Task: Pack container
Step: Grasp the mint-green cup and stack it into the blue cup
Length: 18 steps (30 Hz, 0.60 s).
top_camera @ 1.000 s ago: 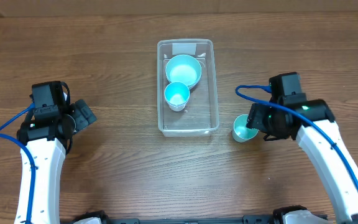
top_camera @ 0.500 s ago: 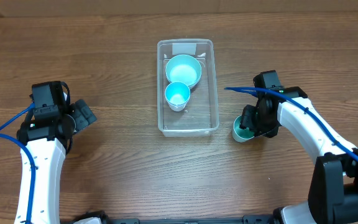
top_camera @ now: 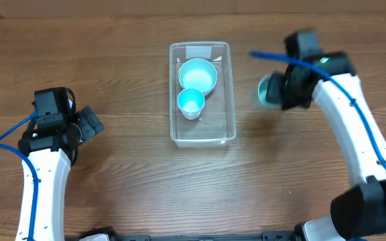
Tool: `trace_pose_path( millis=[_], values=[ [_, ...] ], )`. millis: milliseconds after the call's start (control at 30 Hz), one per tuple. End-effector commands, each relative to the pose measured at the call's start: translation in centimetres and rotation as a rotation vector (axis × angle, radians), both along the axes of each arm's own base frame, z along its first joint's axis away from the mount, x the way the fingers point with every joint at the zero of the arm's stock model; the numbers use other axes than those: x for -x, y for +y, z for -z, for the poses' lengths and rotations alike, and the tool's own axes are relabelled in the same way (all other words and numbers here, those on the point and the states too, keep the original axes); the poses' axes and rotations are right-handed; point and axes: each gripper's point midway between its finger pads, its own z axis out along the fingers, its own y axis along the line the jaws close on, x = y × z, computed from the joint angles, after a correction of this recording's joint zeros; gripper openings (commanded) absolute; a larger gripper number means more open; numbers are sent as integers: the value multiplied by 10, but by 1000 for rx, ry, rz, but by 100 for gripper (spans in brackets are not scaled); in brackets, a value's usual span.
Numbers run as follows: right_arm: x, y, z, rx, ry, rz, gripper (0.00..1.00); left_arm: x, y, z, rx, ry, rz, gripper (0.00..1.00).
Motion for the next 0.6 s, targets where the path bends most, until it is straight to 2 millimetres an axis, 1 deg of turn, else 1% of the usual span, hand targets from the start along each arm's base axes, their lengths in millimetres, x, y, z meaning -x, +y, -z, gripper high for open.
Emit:
trace_pose_path(
  millis=[0, 33, 67, 100, 133, 167, 200, 233, 300, 367, 467, 567],
  values=[
    [-17, 30, -98, -28, -257, -71, 4, -1, 1, -1, 4, -6, -15, 100],
    [-15, 52, -109, -37, -293, -130, 4, -1, 1, -1, 4, -7, -15, 100],
    [-12, 72, -112, -36, -313, -191, 4, -1, 1, -1, 4, -7, -15, 100],
    [-9, 90, -109, -21, -319, -235, 4, -1, 1, -1, 4, -6, -15, 100],
    [-7, 100, -106, -9, -317, -261, 4, -1, 1, -1, 4, -7, -15, 100],
    [-5, 113, -99, 4, -306, -294, 4, -1, 1, -1, 4, -7, -15, 100],
    [-3, 130, -85, 16, -276, -333, 4, -1, 1, -1, 4, -6, -15, 100],
    [-4, 141, -68, 29, -237, -358, 4, -1, 1, -1, 4, -7, -15, 100],
    [-6, 154, -39, 52, -170, -386, 4, -1, 1, -1, 4, -6, -15, 100],
    [-6, 167, -14, 71, -116, -413, 4, -1, 1, -1, 4, -6, -15, 100],
    [-4, 181, 8, 86, -78, -445, 4, -1, 1, -1, 4, -7, -15, 100],
    [-9, 188, 17, 86, -79, -451, 4, -1, 1, -1, 4, -7, -15, 100]
  ],
)
